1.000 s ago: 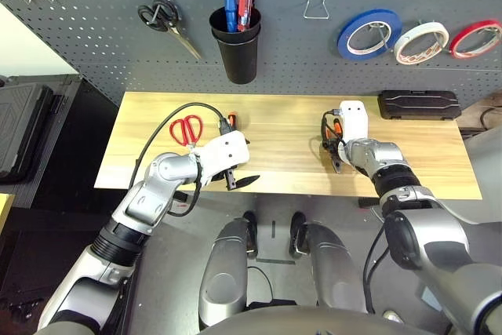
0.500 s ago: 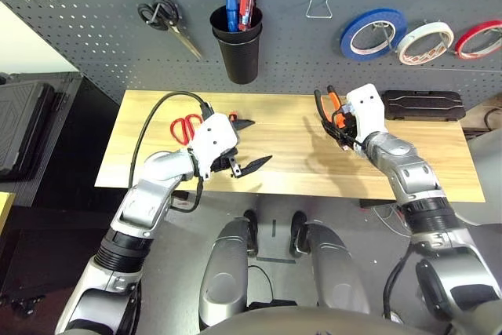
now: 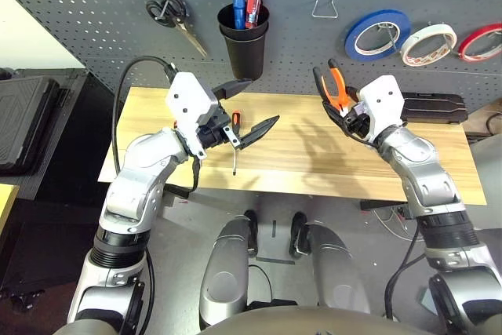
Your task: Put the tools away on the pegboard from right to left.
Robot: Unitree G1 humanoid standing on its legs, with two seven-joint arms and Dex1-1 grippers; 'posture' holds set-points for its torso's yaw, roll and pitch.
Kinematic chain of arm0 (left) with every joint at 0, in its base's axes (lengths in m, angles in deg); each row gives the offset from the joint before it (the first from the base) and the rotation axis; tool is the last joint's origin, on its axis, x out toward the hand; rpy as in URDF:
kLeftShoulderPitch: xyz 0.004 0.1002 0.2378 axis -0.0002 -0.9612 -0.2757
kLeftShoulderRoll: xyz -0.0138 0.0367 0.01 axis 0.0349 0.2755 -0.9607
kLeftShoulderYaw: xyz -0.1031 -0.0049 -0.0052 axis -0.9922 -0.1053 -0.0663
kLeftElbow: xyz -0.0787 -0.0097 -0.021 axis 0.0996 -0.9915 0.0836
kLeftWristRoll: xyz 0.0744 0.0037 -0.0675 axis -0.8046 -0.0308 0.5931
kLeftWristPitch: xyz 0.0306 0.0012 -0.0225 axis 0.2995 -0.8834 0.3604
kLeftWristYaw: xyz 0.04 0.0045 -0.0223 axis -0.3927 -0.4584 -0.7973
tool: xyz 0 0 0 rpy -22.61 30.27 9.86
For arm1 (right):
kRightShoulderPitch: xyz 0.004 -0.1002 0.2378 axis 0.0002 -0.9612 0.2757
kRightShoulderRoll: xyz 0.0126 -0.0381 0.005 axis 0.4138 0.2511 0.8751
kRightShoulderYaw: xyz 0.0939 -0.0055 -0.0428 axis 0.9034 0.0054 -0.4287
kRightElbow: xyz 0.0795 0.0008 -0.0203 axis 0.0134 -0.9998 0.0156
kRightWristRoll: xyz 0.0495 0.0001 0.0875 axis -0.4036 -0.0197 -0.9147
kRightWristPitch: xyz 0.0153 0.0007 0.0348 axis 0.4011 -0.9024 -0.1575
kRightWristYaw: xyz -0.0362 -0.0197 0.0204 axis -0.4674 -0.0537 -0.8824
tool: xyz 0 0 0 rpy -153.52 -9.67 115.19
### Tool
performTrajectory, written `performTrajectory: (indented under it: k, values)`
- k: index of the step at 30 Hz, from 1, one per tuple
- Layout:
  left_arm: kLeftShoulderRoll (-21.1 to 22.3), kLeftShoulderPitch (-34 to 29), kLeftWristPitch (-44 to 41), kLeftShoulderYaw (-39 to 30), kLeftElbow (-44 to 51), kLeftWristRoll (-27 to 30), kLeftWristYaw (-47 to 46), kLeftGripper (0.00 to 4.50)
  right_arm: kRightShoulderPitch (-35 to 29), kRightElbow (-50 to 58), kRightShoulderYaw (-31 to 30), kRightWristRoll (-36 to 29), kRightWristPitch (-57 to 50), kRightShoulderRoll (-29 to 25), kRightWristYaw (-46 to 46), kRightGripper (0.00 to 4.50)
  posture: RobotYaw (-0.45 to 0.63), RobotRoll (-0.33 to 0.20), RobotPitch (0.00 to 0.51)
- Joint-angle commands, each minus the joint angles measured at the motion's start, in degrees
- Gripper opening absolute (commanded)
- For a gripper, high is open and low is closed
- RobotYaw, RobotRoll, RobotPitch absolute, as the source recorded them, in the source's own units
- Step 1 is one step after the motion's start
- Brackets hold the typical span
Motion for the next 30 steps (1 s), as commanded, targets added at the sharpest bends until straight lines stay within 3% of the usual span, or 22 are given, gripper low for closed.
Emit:
performTrajectory:
  k: [1, 16, 23, 30]
  values:
    - [0.41, 0.85, -2.16, -0.62, 2.39, 2.14, -0.75, 4.5, 1.1, 3.93, 2.27, -1.17, 1.03, -0.34, -0.49, 2.58, 0.23, 0.0, 0.225]
    - [0.95, 4.79, -6.59, -2.04, 4.22, 6.97, -3.09, 4.5, 5.52, 11.87, 4.1, -1.21, 0.25, -1.0, -2.19, 2.58, 0.21, 0.0, 0.221]
    - [0.8, 5.45, -6.11, -1.66, 3.3, 6.76, -2.8, 4.5, 13.31, 12.19, 4.97, -1.35, -0.85, 0.15, -4.88, 2.58, 0.19, 0.0, 0.215]
    - [0.85, 5.65, -5.39, -1.09, 2.39, 6.22, -2.27, 4.5, 22.57, 5.84, 4.43, -0.91, 0.5, 2.47, -6.63, 2.58, 0.2, 0.0, 0.213]
